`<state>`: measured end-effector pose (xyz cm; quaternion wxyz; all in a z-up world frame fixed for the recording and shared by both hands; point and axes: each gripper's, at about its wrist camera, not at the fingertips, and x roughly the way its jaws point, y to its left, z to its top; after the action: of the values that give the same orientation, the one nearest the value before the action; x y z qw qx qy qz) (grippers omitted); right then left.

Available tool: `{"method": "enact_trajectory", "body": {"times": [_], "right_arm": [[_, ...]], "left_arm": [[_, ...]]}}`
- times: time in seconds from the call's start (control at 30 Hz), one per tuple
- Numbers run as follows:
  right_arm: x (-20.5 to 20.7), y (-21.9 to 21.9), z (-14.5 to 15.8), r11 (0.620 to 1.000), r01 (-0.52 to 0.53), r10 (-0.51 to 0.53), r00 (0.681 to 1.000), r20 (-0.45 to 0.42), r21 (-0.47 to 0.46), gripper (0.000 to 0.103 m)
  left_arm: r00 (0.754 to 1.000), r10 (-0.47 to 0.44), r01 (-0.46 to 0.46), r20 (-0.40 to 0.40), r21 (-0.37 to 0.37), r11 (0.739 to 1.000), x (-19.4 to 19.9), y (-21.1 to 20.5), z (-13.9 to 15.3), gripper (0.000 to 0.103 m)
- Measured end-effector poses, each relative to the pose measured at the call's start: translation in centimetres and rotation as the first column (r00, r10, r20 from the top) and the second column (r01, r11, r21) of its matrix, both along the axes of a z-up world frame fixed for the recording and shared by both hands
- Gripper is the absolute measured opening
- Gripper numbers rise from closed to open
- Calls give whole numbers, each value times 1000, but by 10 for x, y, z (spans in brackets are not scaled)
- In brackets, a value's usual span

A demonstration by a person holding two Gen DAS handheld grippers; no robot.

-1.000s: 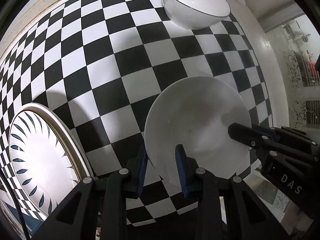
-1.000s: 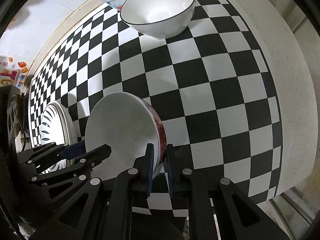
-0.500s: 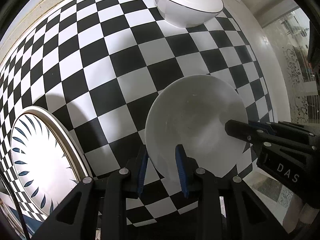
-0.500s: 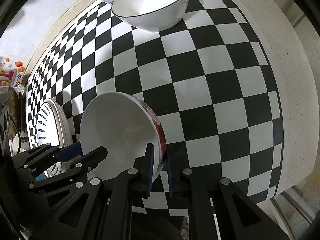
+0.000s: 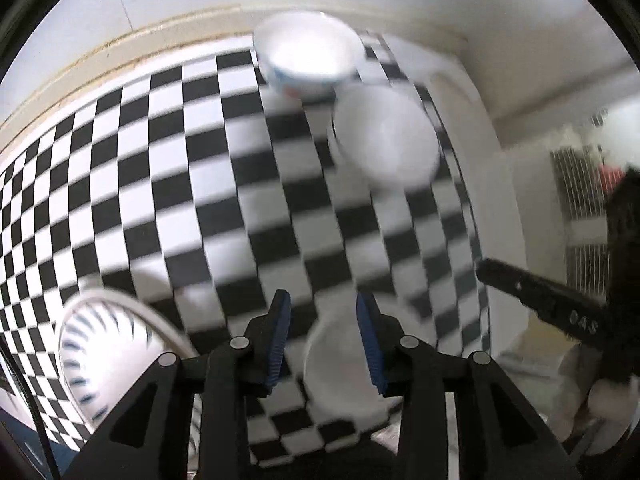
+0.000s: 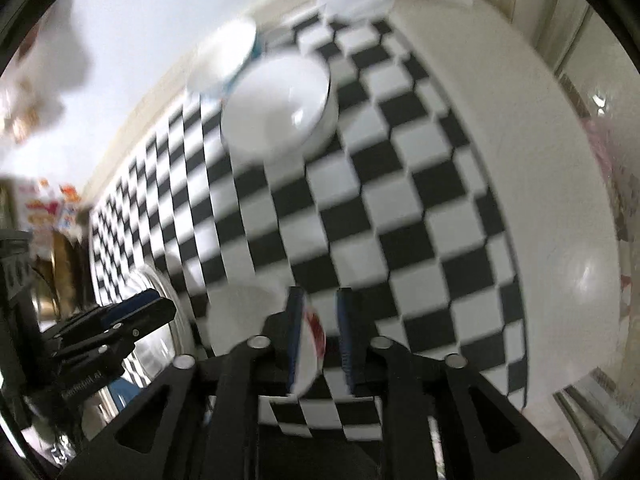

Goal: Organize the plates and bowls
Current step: 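Lift both bowls and bring the left tool's bowl toward the right tool's bowl, then lower the plain white bowl into the red-flower bowl and open the left tool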

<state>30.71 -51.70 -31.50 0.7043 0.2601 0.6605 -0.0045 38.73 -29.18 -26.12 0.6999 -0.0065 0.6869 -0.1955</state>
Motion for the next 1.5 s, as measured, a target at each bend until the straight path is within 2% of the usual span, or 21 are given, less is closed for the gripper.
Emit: {"method": "enact_trajectory", "body": {"times": [0.13,0.27,0.43,0.57,0.6,0.67,0.8,0.93,1.07,1.5], "right_arm": [[42,-21,-5,999,33,-33,999,34,-3,30],[81,-32,-26,999,36,-36,999,13,-9,30],[116,-36,-63,1000,24,-24,999,-37,6,30],[134,-31,-88,1000,9,-8,997,-74,15,29],[137,-29,-93,1000,5,-4,997,-79,17,23],[140,-26,-97,1000,-10,10,996,-85,-10,14],[141,-19,-96,998,-47,43,995,-85,-49,10],[136,-13,-90,996,-63,58,995,-85,-58,10],[125,-6,-75,996,-66,62,996,-66,-58,10],[64,20,15,994,-64,69,996,56,-84,10]], "left_arm": [[999,26,-26,-20,-8,1000,44,-18,-16,32],[997,36,-37,-67,-2,999,76,-36,-40,32],[992,46,-45,-121,15,999,101,-53,-71,32],[992,26,-25,-127,11,1000,107,-64,-86,29],[992,21,-20,-122,7,1000,108,-66,-87,24],[994,10,-9,-111,10,1000,108,-70,-88,23],[995,6,-5,-104,14,1000,105,-70,-88,23],[996,2,-2,-92,9,1000,97,-63,-80,23],[998,-5,5,-70,-5,1000,87,-50,-57,23],[998,-44,46,49,-51,998,30,-25,24,23]]}}
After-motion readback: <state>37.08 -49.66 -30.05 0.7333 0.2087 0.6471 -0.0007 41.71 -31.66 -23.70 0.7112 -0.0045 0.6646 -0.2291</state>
